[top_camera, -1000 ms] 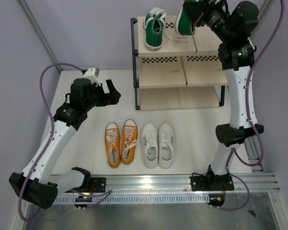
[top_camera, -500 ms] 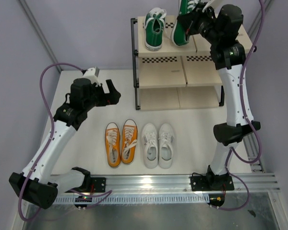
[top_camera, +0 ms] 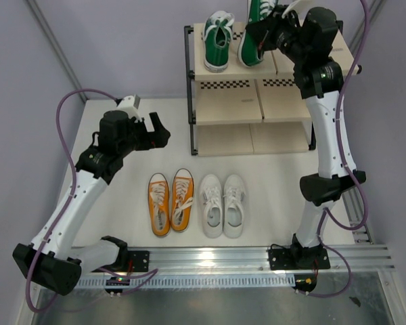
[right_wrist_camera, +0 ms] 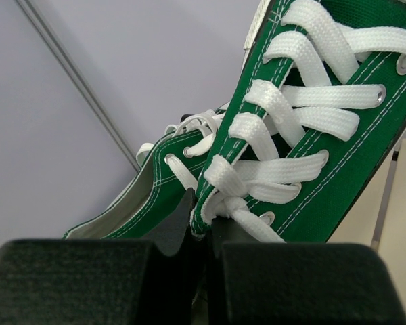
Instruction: Place and organize the shoes onto the shoe shelf
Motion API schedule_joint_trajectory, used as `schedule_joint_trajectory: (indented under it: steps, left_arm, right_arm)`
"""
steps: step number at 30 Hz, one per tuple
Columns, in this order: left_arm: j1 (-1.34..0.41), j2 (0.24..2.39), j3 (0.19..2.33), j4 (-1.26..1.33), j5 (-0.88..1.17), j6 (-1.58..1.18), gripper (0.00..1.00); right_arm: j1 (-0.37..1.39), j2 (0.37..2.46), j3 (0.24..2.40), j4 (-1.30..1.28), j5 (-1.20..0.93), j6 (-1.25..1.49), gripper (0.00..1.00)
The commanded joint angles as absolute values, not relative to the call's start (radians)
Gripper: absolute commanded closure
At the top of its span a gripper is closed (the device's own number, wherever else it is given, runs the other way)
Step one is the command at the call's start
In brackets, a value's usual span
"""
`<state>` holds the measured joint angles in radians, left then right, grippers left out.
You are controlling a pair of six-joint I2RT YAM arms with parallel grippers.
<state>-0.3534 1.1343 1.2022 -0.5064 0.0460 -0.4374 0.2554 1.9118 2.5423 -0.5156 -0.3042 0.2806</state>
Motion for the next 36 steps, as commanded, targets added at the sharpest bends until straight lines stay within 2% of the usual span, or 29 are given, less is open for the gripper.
schedule_joint_trajectory:
  steps: [1, 18, 19, 21, 22, 23, 25, 26, 30, 36]
  left_arm:
    - [-0.356, 1.137, 1.203, -0.466, 0.057, -0.431, 0.01]
    - [-0.356, 1.172, 1.200, -0.453, 0.075, -0.433, 0.01]
    - [-0.356, 1.173, 1.200, -0.453, 0.074, -0.433, 0.01]
    - [-0.356, 1.177, 1.200, -0.453, 0.074, -0.433, 0.01]
    - [-0.356, 1.177, 1.200, -0.453, 0.072, -0.431, 0.01]
    - [-0.356, 1.177, 1.200, -0.454, 0.072, -0.431, 0.01]
    - [-0.356, 1.177, 1.200, -0.454, 0.071, -0.428, 0.01]
    - [-0.356, 1.177, 1.198, -0.453, 0.071, -0.426, 0.01]
    - [-0.356, 1.178, 1.201, -0.448, 0.077, -0.428, 0.01]
    - [-0.357, 1.172, 1.206, -0.440, 0.080, -0.431, 0.01]
  right_arm:
    - [0.264, 1.856, 2.579, -0.469, -0.304, 0.299, 0.97]
    - [0.262, 1.874, 2.549, -0.522, -0.333, 0.293, 0.97]
    - [0.264, 1.888, 2.551, -0.525, -0.330, 0.288, 0.95]
    - [0.262, 1.899, 2.554, -0.526, -0.316, 0.281, 0.84]
    - [0.262, 1.904, 2.557, -0.528, -0.308, 0.281, 0.74]
    - [0.262, 1.910, 2.557, -0.529, -0.308, 0.275, 0.58]
    - [0.262, 1.913, 2.559, -0.529, -0.321, 0.275, 0.44]
    - [0.262, 1.910, 2.562, -0.523, -0.327, 0.273, 0.31]
    - [0.262, 1.901, 2.595, -0.529, -0.339, 0.273, 0.21]
    - [0.262, 1.826, 2.565, -0.545, -0.292, 0.250, 0.20]
